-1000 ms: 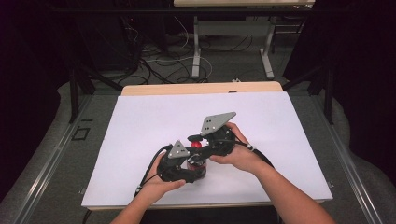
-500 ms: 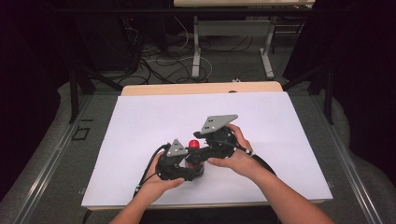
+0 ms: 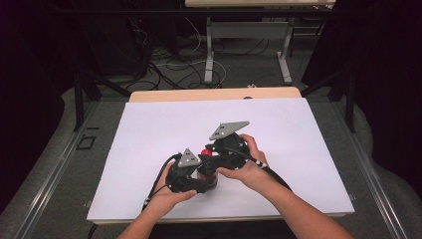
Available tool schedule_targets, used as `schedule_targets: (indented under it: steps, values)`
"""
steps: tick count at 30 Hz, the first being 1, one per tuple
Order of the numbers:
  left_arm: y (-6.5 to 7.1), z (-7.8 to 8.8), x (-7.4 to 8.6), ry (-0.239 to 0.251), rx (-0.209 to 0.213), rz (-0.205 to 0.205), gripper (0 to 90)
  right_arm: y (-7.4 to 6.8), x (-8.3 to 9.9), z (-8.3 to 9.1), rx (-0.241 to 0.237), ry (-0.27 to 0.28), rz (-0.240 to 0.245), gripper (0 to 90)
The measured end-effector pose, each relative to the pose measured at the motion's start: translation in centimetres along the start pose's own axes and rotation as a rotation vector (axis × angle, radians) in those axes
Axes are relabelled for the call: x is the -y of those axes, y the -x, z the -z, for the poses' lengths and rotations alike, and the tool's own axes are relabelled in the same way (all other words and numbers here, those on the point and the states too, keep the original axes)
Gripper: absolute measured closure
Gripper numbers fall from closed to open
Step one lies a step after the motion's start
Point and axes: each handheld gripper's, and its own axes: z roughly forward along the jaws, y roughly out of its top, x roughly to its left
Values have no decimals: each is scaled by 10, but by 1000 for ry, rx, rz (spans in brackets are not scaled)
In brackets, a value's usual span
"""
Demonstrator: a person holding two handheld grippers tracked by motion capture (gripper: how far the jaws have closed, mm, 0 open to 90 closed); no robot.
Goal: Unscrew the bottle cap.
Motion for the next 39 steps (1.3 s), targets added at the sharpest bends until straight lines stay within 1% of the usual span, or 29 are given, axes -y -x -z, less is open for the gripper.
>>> schedule_targets:
  steps: [1,2,4,5,6,8,9,10,12,13,14,16,18,21,22,23,24,25,26,27,28,29,30,33,34,35,36,38,39]
  values:
    - [1,-1,0,17,2,9,307,2,0,0,-15,5,16,607]
    - [1,-1,0,17,3,6,307,4,0,0,-33,9,26,608]
    - [2,-1,0,17,10,3,307,10,0,1,-87,9,56,610]
    - [2,-1,0,17,15,0,307,13,0,1,-111,9,83,610]
    - [2,0,0,13,22,2,307,16,0,3,-139,-6,102,611]
    - [3,0,0,14,26,-4,307,21,0,2,-183,10,139,612]
    - [3,0,0,16,28,-12,307,23,0,3,-211,1,158,612]
    - [5,0,0,13,37,6,307,25,0,2,-221,11,181,611]
    - [6,-1,0,11,38,-3,307,28,0,2,-263,8,218,611]
    - [6,-1,1,12,43,5,307,30,0,2,-290,0,231,611]
    - [7,-2,1,15,45,2,307,32,0,2,-311,-4,241,611]
    - [7,-2,1,7,47,-6,307,35,0,1,-337,-4,273,611]
    - [7,-2,0,8,48,-9,307,37,0,1,-348,-1,282,610]
    - [7,-3,0,8,45,-7,307,36,1,1,-332,5,280,601]
    - [6,-2,0,9,45,-5,306,34,1,2,-323,-3,253,569]
    - [5,-2,0,11,42,-6,306,33,2,1,-316,-2,220,507]
    - [4,-1,0,9,39,-3,307,32,2,1,-316,-10,205,476]
    - [4,-1,0,11,35,1,306,29,2,1,-279,-2,197,457]
    - [3,-1,0,15,33,7,306,26,3,1,-247,1,202,449]
    - [2,-1,0,10,30,7,306,24,3,1,-228,2,201,436]
    - [1,-1,0,14,21,1,306,21,2,2,-207,-1,182,424]
    - [0,-1,0,11,23,1,306,20,3,2,-195,4,164,424]
    - [0,-1,0,17,18,16,306,18,3,2,-184,3,143,424]
    - [0,-1,1,14,15,17,306,12,3,1,-133,10,125,424]
    - [0,-1,0,13,11,15,306,10,3,1,-123,2,120,424]
    - [0,-1,1,6,14,21,306,8,4,0,-116,11,105,425]
    - [0,-1,0,12,13,12,306,7,4,0,-106,3,97,432]
    - [1,-1,0,14,14,14,306,1,4,-1,-70,26,84,458]
    - [0,0,0,12,16,8,306,0,4,-1,-56,33,86,472]
